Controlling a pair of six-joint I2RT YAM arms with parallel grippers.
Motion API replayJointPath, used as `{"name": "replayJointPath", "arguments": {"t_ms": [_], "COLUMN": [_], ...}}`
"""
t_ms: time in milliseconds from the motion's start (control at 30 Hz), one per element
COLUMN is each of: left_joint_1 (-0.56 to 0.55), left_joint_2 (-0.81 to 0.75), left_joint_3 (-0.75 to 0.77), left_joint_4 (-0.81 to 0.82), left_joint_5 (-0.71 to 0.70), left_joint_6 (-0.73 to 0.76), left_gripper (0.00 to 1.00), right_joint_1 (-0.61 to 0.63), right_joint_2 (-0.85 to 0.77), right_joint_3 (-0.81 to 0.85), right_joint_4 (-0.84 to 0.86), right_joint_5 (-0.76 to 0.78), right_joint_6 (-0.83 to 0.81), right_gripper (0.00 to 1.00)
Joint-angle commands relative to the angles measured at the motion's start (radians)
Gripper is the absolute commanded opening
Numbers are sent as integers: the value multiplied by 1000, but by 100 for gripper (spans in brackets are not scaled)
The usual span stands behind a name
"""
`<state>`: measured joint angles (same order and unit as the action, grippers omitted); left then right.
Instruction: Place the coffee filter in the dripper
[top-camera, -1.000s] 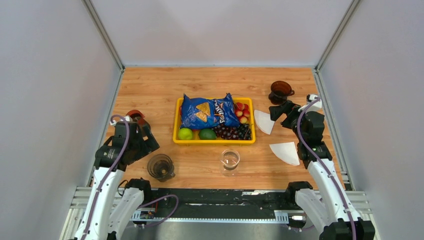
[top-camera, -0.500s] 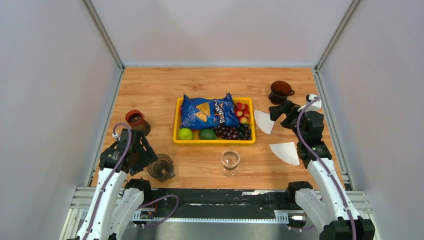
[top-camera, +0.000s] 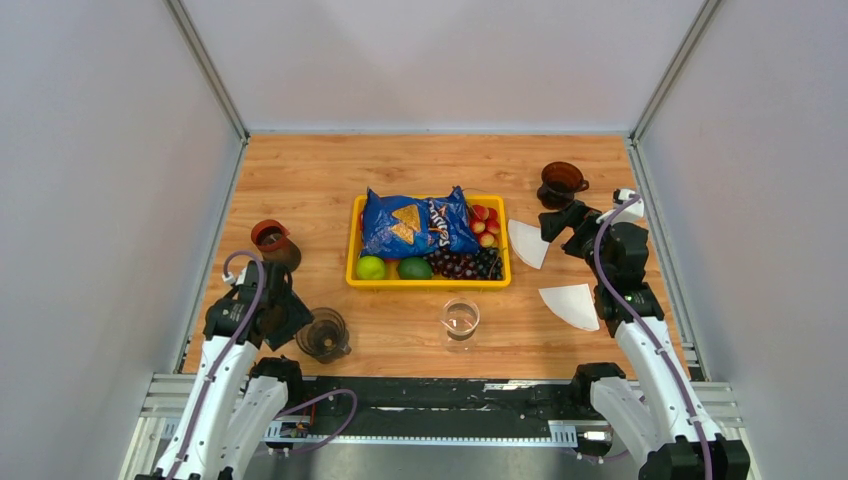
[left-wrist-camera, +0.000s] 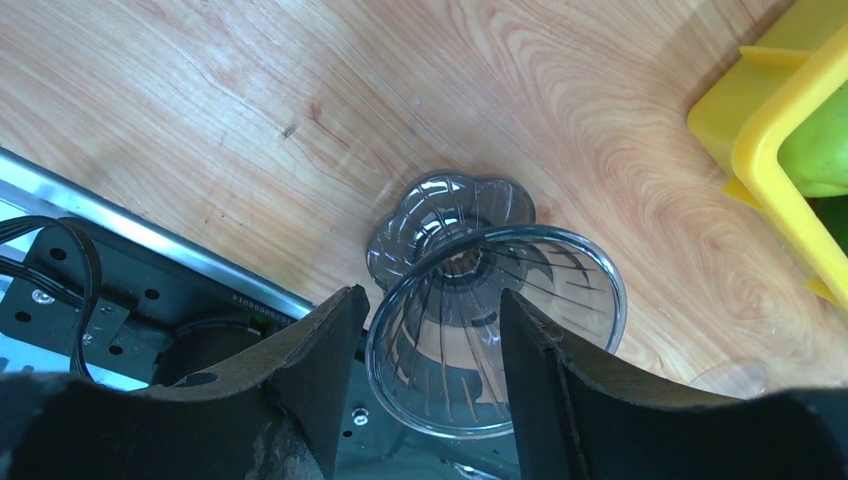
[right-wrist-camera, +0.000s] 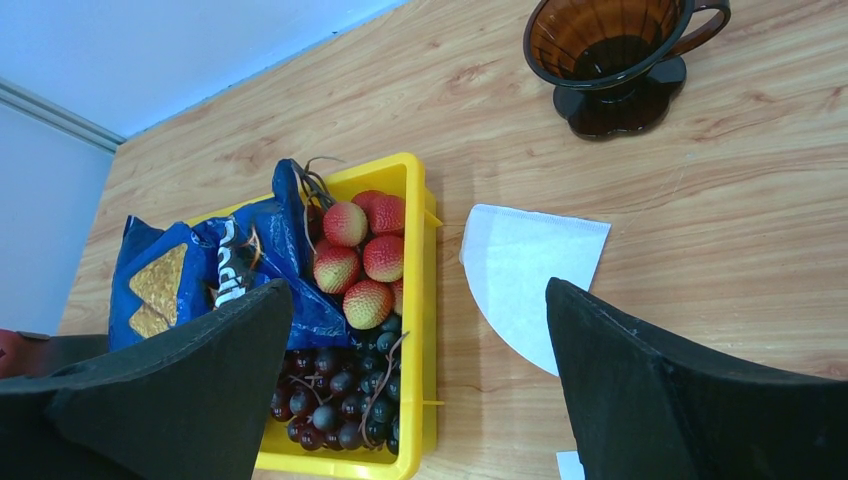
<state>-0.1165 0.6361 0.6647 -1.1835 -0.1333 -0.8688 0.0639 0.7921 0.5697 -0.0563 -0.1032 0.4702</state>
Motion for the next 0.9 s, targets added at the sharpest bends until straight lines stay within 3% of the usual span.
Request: {"name": "replayJointPath", "arguments": {"t_ms": [0,867], "left_joint_1": [-1,-34], "left_joint_2": [21,96], "left_joint_3": [-7,0], "left_joint_4": [35,12], "left_joint_5": [-38,-102], "left_joint_6": [-55,-144], "left_gripper": [62,57], "right_joint_1": [-3,-3], "right_joint_2": [-15,-51], "right_joint_3": [9,27], "right_joint_4": [15,-29], "right_joint_5": [16,82], "right_joint_6": [2,-21], "right_gripper": [100,100]}}
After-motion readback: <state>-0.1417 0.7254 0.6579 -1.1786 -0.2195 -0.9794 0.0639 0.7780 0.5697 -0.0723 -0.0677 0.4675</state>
